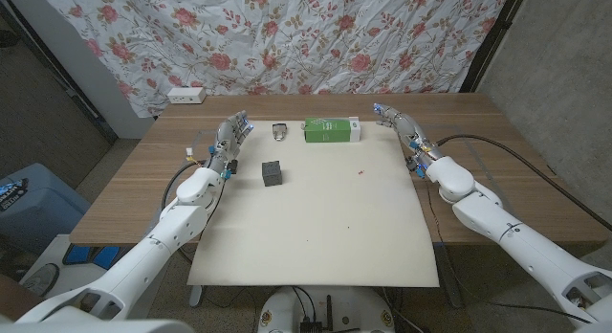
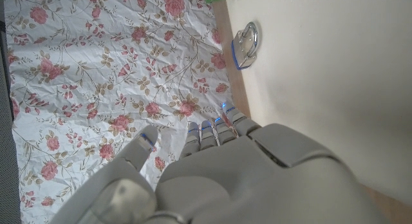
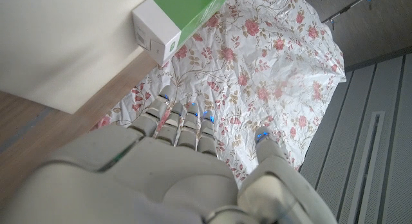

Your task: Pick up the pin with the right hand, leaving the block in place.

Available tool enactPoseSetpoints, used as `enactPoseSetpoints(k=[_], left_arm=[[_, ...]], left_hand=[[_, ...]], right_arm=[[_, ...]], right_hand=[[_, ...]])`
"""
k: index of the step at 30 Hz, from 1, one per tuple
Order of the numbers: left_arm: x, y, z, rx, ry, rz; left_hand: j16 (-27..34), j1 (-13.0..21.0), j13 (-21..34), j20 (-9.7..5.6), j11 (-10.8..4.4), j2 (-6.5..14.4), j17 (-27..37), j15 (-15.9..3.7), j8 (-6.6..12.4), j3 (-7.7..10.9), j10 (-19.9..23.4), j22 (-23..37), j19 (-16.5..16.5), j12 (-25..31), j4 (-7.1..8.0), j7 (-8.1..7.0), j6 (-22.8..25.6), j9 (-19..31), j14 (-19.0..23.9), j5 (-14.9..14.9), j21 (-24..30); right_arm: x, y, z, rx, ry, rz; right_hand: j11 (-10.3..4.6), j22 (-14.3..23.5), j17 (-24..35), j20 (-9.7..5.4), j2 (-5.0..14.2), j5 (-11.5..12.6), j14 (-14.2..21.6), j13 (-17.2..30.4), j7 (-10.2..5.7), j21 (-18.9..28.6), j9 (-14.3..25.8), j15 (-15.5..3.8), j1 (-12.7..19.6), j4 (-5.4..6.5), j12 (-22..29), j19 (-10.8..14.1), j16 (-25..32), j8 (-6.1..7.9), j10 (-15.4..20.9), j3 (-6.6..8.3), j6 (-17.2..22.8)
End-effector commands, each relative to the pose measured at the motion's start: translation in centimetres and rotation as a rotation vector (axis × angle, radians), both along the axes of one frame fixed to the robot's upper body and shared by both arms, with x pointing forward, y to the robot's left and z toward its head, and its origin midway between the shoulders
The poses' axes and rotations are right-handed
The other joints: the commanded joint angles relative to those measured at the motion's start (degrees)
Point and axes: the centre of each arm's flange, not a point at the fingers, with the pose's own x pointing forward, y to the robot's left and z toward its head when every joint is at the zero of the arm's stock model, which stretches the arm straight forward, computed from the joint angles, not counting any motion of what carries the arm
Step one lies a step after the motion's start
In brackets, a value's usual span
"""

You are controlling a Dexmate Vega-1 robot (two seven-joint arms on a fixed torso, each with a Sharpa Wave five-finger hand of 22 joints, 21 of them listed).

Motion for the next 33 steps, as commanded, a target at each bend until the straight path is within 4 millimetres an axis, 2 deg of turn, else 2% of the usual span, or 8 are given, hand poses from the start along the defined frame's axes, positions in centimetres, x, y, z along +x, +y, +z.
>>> enactPoseSetpoints(k=[1,8,14,16,23,26,33], left_arm=[[-0.2,0.2,0.1,-0.015,0.011,0.007],[-0.3,0.1,0.2,-0.013,0.018,0.014],[-0.4,0.3,0.0,-0.016,0.020,0.020],[-0.4,0.4,0.0,-0.017,0.021,0.021],[-0.5,0.3,0.1,-0.013,0.005,0.016],[-0.4,0.3,0.1,-0.013,0.001,0.015],[-0.3,0.2,0.0,-0.019,0.003,0.016]], left_hand=[[0.4,-0.6,0.3,-0.23,-0.25,4.6,0.2,-0.23,0.26,0.06,0.3,0.1,0.5,0.3,0.16,-0.04,0.3,0.2,0.6,0.2,0.2],[0.3,-0.6,0.3,-0.11,-0.33,4.6,0.2,-0.05,0.23,0.11,0.5,0.1,0.6,0.3,0.13,-0.04,0.4,0.2,0.8,0.3,0.2],[0.3,-0.7,0.3,-0.02,-0.30,4.6,0.2,0.15,0.21,0.15,0.6,0.1,0.8,0.3,0.13,-0.09,0.4,0.2,0.9,0.3,0.2],[0.3,-0.7,0.3,-0.01,-0.30,4.6,0.2,0.09,0.20,0.16,0.6,0.1,0.8,0.3,0.13,-0.08,0.4,0.2,1.0,0.3,0.1],[0.3,-0.7,0.3,-0.07,-0.35,4.6,0.1,0.06,0.20,0.21,0.7,0.1,0.9,0.3,0.09,-0.17,0.5,0.2,1.1,0.3,0.1],[0.2,-0.7,0.3,-0.08,-0.33,4.6,0.1,0.08,0.18,0.22,0.7,0.1,1.0,0.3,0.08,-0.18,0.5,0.2,1.1,0.3,0.1],[0.3,-0.7,0.3,-0.02,-0.44,4.6,0.1,0.15,0.17,0.28,1.1,0.1,1.2,0.3,0.04,-0.22,0.6,0.2,1.4,0.3,0.1]], right_arm=[[-1.0,0.3,0.2,-0.203,-0.070,-0.033],[-1.6,0.0,0.5,-0.312,-0.098,-0.056],[-2.1,-0.1,0.9,-0.415,-0.129,-0.088],[-2.2,-0.1,0.9,-0.426,-0.133,-0.092],[-2.8,0.1,1.4,-0.536,-0.187,-0.131],[-3.1,0.4,1.7,-0.585,-0.202,-0.144],[-3.5,0.6,2.4,-0.655,-0.227,-0.170]], right_hand=[[-0.23,0.1,-0.4,-0.56,-0.08,-0.4,-0.5,-0.3,-0.66,-1.0,0.1,-0.64,1.5,-1.25,-0.3,-0.3,0.3,-0.48,-0.6,0.19,-0.7],[-0.26,0.2,-1.5,-0.26,-0.66,-0.9,-2.2,-1.0,-1.39,-2.9,0.1,-0.27,3.4,-3.30,-0.7,-1.3,-0.1,-0.88,-2.5,0.47,-1.6],[-0.48,0.2,-2.1,-0.22,-0.71,-1.0,-3.4,-1.4,-2.71,-3.8,0.2,-0.12,4.7,-4.17,-0.7,-1.7,-0.4,-1.03,-3.6,0.80,-2.4],[-0.68,0.2,-2.4,0.59,-0.74,-1.1,-3.7,-1.6,-3.32,-4.3,0.2,-0.25,5.7,-4.66,-0.6,-1.6,-0.3,-0.77,-3.9,1.11,-2.1],[-0.94,0.3,-3.2,1.35,-1.40,-1.1,-5.1,-2.0,-4.60,-5.6,0.3,0.17,8.3,-5.36,-0.8,-1.9,-0.4,-0.51,-5.9,1.64,-2.4],[-0.86,0.3,-3.6,2.56,-2.14,-1.0,-6.1,-2.3,-5.15,-6.7,0.3,1.67,10.2,-5.44,-0.8,-2.2,-0.3,-0.30,-7.0,1.86,-2.5],[-0.43,0.4,-4.2,4.59,-3.38,-0.5,-8.0,-2.6,-5.26,-8.4,0.4,3.17,13.3,-5.54,-1.0,-3.3,-0.3,0.09,-9.6,2.22,-2.6]])
